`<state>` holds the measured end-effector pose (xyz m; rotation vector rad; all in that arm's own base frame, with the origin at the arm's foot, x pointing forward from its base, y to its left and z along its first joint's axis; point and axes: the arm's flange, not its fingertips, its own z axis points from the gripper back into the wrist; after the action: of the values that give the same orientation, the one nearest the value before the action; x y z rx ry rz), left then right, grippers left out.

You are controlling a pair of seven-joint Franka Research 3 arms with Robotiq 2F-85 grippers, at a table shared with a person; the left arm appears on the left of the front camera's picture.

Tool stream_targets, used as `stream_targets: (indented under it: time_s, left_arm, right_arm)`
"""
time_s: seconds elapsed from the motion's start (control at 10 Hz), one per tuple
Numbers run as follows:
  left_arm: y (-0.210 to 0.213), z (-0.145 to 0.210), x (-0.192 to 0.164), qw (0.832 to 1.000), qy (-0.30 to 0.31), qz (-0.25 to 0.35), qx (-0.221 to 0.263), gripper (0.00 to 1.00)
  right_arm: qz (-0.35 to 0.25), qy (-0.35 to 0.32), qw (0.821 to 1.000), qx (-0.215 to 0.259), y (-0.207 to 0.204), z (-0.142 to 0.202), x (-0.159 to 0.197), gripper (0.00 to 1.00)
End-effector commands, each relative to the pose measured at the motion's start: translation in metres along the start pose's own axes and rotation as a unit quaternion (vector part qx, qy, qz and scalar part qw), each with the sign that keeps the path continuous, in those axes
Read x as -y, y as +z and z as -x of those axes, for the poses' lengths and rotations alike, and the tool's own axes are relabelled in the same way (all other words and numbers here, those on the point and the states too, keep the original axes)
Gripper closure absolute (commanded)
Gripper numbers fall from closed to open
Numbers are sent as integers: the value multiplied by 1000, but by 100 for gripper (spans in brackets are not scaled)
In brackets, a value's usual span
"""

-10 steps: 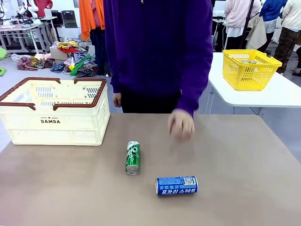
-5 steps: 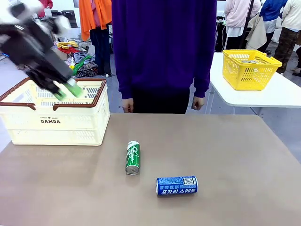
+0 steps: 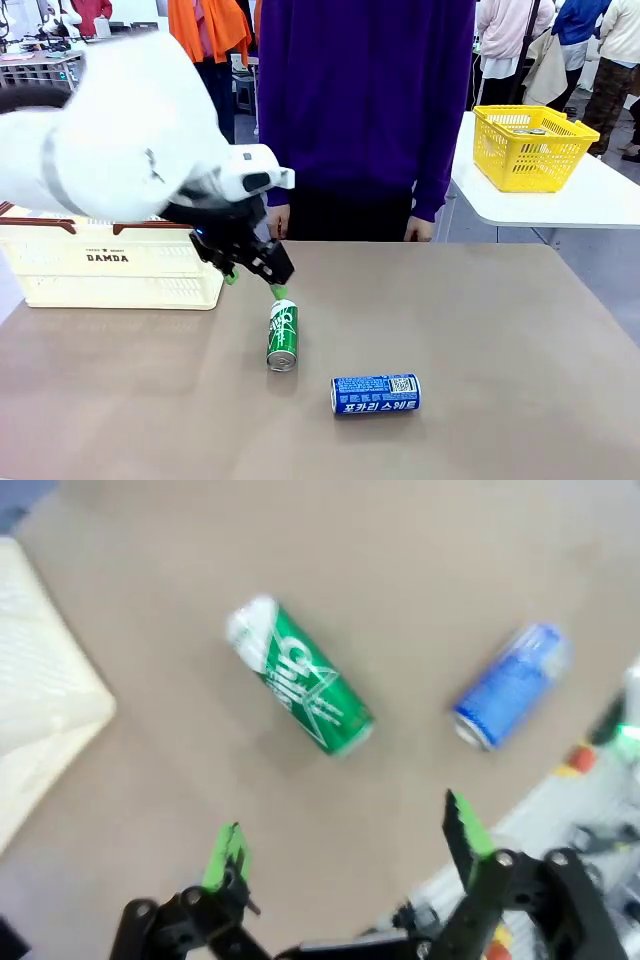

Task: Place the drinks into the Shopping basket.
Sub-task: Pick up one drink and place it into the Shopping basket.

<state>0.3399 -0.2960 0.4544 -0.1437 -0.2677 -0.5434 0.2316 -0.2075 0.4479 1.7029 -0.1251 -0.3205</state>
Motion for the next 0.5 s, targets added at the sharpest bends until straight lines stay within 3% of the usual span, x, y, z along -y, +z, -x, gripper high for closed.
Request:
stream_targets:
  time_s: [0.0, 0.2, 0.4]
  left_arm:
    - [-40, -25, -4, 997, 47, -57, -24, 0]
    - [-78, -31, -1, 990, 118, -51, -59, 0]
    - [-100, -35, 1, 982, 178, -39, -54, 0]
  right_arm:
    - [-5, -6, 1000, 0, 1, 2, -6, 0]
    - [-5, -6, 1000, 0, 1, 2, -6, 0]
    - [-5, -6, 1000, 0, 1, 2, -6, 0]
